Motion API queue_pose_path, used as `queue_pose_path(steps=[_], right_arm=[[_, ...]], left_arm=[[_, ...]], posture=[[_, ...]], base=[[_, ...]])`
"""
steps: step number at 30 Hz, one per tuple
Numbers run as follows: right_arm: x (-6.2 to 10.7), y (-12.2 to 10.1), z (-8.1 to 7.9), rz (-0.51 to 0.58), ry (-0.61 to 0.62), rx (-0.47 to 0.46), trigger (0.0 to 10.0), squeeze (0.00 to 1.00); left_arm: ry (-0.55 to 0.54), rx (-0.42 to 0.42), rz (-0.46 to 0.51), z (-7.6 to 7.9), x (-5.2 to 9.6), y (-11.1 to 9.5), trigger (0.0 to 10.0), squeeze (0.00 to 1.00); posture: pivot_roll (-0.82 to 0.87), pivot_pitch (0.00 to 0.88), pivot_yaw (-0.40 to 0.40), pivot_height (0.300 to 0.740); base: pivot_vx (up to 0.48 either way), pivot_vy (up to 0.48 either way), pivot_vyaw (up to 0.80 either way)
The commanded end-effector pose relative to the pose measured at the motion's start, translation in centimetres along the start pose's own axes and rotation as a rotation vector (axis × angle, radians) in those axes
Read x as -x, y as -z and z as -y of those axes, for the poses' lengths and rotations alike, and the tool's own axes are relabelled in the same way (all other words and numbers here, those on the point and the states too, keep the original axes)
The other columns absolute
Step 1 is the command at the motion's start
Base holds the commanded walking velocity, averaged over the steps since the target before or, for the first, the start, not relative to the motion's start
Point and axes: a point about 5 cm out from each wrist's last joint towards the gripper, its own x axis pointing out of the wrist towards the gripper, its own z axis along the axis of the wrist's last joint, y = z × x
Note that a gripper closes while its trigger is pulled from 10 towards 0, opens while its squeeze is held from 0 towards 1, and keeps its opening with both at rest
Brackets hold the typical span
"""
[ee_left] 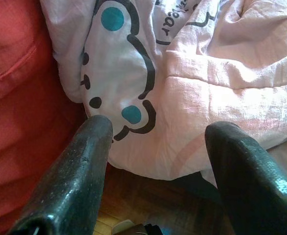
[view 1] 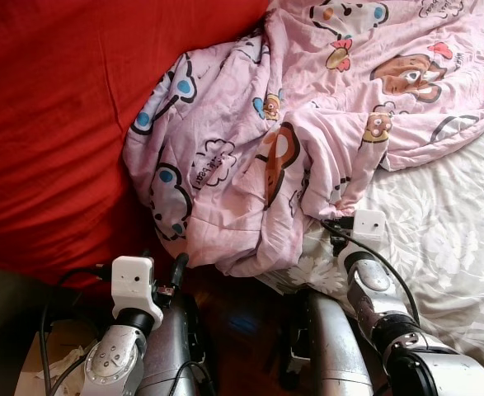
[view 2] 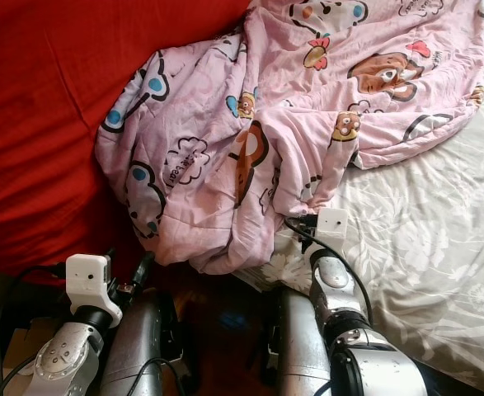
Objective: Clean up the room
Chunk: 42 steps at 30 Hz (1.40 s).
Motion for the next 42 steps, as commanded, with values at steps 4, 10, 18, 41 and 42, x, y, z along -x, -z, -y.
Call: queue_pose_path(steps=[4, 10, 18, 41, 42], right_arm=[[0.4, 1.2, -0.2, -0.030, -0.006, -0.006, 0.0, 0.00], [0.6, 1.7, -0.4, -0.039, -0.016, -0.006, 0.0, 0.00], [0.9, 2.1, -0.6, -0.040, -0.019, -0.016, 0.0, 0.00], [3.6, 0.9, -1.1, 0.276, -0.135, -0.034, 10.0, 0.00], [3.5, 0.7, -1.1, 0.282, -0.136, -0.036, 10.0, 0.00]], left_arm=[[-0.006, 0.004, -0.035, -0.1, 0.5, 0.6, 10.0, 0.00], [-0.005, 0.002, -0.036, -0.1, 0.3, 0.7, 10.0, 0.00], [-0.004, 0.000, -0.035, 0.0, 0.0, 0.8, 10.0, 0.00], [-0.024, 0.010, 0.005, 0.0, -3.0, 1.1, 10.0, 0.00], [-0.024, 0.010, 0.007, 0.0, -3.1, 1.1, 10.0, 0.00]], posture=[[0.09, 0.435, -0.004, 0.587], [0.09, 0.430, -0.005, 0.587], [0.08, 0.421, -0.009, 0.587], [0.00, 0.334, -0.037, 0.597], [0.00, 0.328, -0.038, 0.602]], base=[[0.000, 0.000, 0.00], [0.000, 0.000, 0.00], [0.000, 0.000, 0.00], [0.000, 0.000, 0.00], [0.000, 0.000, 0.00]])
